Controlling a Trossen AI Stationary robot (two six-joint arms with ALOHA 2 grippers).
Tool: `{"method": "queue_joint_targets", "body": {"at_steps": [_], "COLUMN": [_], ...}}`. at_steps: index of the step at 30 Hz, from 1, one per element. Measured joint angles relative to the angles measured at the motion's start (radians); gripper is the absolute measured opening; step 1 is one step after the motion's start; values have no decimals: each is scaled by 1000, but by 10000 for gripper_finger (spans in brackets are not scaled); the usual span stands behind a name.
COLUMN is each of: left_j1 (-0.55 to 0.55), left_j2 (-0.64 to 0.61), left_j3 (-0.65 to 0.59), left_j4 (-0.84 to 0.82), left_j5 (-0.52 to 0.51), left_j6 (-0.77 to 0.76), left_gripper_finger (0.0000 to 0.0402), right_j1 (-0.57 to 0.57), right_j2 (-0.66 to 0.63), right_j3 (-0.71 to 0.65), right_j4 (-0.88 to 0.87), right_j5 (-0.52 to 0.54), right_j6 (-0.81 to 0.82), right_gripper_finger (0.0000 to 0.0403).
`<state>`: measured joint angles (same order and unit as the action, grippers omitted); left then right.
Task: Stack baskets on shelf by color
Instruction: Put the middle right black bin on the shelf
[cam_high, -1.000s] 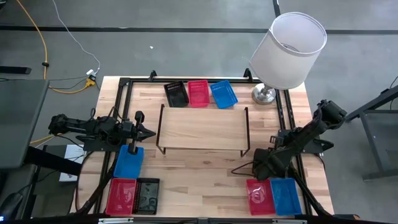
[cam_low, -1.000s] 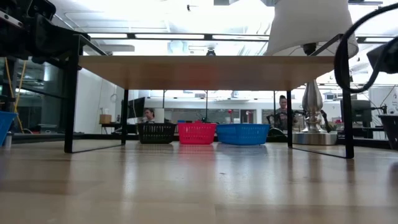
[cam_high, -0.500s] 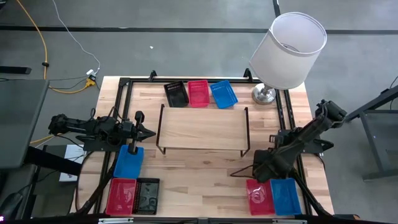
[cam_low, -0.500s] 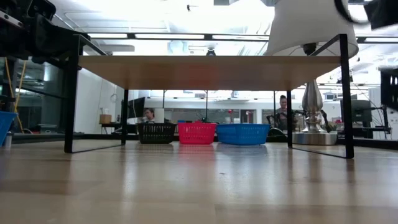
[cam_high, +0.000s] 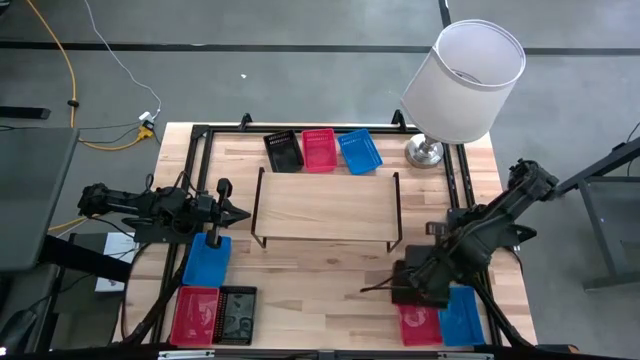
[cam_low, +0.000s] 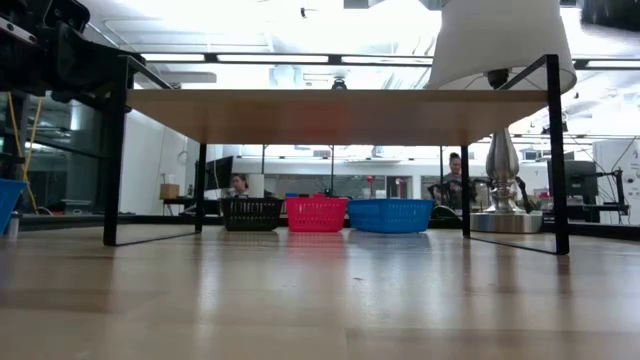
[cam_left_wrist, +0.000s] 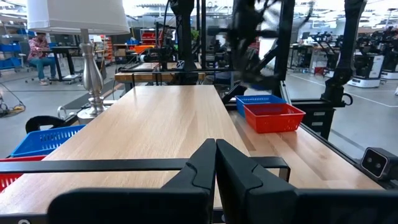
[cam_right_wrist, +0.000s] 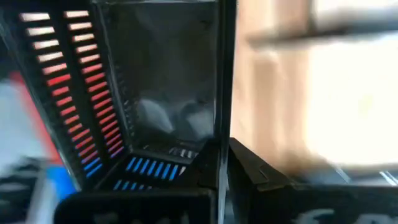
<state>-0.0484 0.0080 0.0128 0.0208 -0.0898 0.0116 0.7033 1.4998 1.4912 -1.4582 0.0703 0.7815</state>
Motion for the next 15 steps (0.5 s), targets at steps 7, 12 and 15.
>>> {"method": "queue_joint_targets", "body": {"at_steps": [7, 12, 15], "left_j1": [0, 0, 0], "left_j2": [0, 0, 0], "left_j3": [0, 0, 0], "left_j4": [0, 0, 0], "left_j5": [0, 0, 0], "left_j6": [0, 0, 0], "left_gripper_finger": [3, 3, 3], "right_j1": [-27, -123, -185], "right_j2": [0, 0, 0], "right_j3": [65, 66, 66], "right_j4": [427, 540, 433], "right_j5": [275, 586, 615], "right_j6": [-106, 131, 266], "right_gripper_finger": [0, 0, 0]}}
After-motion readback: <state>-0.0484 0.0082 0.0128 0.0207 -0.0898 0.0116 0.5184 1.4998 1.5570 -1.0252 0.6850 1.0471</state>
